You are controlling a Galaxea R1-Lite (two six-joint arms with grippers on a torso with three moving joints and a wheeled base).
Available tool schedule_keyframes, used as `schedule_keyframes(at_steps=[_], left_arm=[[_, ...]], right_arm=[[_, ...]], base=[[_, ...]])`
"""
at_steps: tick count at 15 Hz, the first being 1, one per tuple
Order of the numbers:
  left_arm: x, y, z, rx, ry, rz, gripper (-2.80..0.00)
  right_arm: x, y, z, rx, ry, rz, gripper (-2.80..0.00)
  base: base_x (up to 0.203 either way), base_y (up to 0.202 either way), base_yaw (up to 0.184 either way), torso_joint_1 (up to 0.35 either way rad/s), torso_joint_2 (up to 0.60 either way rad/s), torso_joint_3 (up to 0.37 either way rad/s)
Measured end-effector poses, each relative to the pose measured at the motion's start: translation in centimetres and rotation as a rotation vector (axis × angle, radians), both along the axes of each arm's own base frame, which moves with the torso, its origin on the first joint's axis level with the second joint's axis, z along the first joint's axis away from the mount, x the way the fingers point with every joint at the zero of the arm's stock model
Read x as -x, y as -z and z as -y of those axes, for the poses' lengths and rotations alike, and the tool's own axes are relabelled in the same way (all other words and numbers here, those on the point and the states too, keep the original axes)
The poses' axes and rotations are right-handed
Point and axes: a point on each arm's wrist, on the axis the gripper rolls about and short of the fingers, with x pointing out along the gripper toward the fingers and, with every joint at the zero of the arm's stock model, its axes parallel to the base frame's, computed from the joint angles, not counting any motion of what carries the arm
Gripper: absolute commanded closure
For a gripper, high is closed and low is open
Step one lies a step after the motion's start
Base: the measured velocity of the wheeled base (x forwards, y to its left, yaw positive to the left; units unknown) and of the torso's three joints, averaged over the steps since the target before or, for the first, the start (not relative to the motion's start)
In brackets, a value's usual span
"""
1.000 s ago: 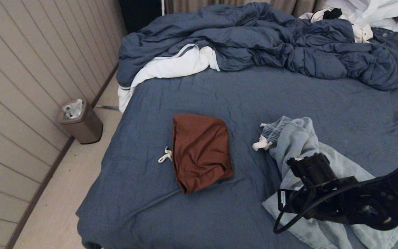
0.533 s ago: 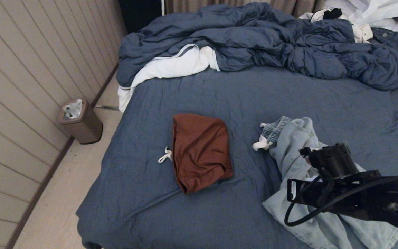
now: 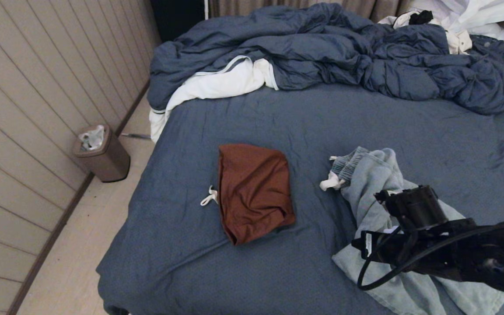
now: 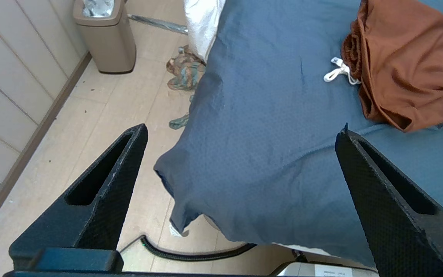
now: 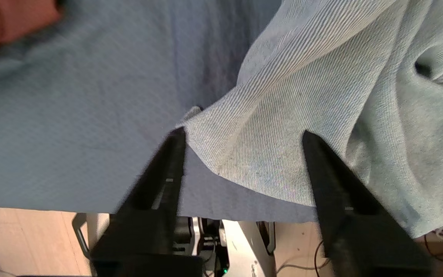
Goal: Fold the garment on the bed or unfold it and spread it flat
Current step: Fold the blue shorts
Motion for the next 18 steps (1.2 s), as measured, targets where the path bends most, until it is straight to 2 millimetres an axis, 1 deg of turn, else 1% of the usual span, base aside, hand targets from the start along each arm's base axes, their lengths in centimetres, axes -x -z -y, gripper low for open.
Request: schedule_keyframes(at_steps=[6,7,11,18], left_arm=[[0.0,0.0,0.0,0.000,0.000,0.000,-2.80],[0.0,0.0,0.0,0.000,0.000,0.000,-2.80],[0.0,0.0,0.0,0.000,0.000,0.000,-2.80],[0.0,0.0,0.0,0.000,0.000,0.000,-2.80]], right_arm=[[-0.7,1.8,-0.4,0.022,-0.005,-0.061,-2.80],[-0.7,2.1,-0.5,0.026,-0.010,-0.070,0.00],[-1.0,2.8,-1.0,0.030,-0.016,-0.078,0.00],[-1.3,3.6,-1.1,0.035,-0.017,-0.079,0.00]], base=[[0.000,0.000,0.000,0.000,0.00,0.000],[0.000,0.000,0.000,0.000,0.00,0.000],[0.000,0.000,0.000,0.000,0.00,0.000],[0.000,0.000,0.000,0.000,0.00,0.000]])
